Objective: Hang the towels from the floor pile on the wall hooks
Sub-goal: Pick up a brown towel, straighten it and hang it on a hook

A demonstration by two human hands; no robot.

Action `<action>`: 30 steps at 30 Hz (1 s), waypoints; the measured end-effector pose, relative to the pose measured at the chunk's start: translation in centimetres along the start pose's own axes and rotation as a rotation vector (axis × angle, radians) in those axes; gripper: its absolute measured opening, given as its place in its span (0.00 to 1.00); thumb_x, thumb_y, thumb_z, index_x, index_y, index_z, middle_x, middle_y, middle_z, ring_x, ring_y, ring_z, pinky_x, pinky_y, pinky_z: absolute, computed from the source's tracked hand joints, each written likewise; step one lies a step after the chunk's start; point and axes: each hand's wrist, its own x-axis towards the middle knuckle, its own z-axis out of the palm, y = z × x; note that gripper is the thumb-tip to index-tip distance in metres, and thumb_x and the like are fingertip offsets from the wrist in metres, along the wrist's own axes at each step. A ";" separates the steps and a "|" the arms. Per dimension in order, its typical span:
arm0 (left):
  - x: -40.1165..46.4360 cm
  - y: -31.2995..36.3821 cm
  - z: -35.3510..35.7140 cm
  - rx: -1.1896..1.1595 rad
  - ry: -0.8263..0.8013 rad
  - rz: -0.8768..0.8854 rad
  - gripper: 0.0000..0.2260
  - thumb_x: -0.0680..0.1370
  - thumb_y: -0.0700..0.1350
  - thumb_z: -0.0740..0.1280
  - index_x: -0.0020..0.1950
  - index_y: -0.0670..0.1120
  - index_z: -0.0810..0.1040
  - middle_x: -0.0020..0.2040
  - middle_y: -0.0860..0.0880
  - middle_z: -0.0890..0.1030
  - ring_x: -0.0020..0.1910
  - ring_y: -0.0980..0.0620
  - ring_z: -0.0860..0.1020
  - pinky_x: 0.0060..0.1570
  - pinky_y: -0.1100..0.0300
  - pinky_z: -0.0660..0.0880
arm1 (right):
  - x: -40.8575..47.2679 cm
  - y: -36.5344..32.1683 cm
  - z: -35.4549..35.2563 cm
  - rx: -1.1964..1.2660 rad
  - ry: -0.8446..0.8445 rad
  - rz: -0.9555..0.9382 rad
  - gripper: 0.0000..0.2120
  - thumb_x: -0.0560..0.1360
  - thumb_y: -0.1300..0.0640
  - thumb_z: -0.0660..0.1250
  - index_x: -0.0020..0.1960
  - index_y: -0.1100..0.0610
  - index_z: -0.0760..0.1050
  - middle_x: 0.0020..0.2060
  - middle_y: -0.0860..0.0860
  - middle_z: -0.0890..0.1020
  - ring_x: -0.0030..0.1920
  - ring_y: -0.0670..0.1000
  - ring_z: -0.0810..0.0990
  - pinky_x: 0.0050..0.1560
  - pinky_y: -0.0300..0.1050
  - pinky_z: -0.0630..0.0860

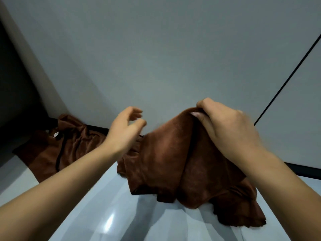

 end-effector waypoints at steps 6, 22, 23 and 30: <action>-2.4 2.9 3.9 -0.135 -0.306 0.204 0.09 0.71 0.48 0.61 0.43 0.45 0.77 0.40 0.52 0.79 0.41 0.58 0.76 0.43 0.65 0.71 | 0.4 -0.7 0.3 0.024 -0.007 -0.025 0.16 0.77 0.47 0.54 0.46 0.58 0.72 0.33 0.52 0.78 0.29 0.58 0.78 0.25 0.45 0.72; -1.6 0.7 1.9 0.429 0.012 0.338 0.23 0.71 0.65 0.60 0.35 0.44 0.66 0.27 0.50 0.70 0.31 0.50 0.72 0.32 0.52 0.67 | 0.1 -0.6 0.5 0.008 -0.124 -0.020 0.20 0.76 0.42 0.51 0.44 0.57 0.71 0.32 0.52 0.78 0.29 0.58 0.79 0.25 0.44 0.69; -1.2 0.7 1.4 0.548 0.037 0.399 0.24 0.71 0.65 0.59 0.34 0.44 0.66 0.26 0.50 0.68 0.31 0.48 0.73 0.30 0.53 0.64 | 0.1 -0.5 0.7 -0.012 -0.139 -0.036 0.21 0.76 0.42 0.51 0.42 0.57 0.71 0.31 0.52 0.77 0.28 0.57 0.78 0.24 0.42 0.67; 0.9 -0.1 0.1 0.994 0.167 0.821 0.22 0.75 0.60 0.58 0.30 0.44 0.66 0.23 0.46 0.69 0.19 0.42 0.70 0.25 0.63 0.53 | -0.4 0.4 2.1 -0.085 -0.251 -0.031 0.17 0.76 0.43 0.60 0.42 0.58 0.70 0.36 0.54 0.77 0.34 0.59 0.79 0.29 0.43 0.62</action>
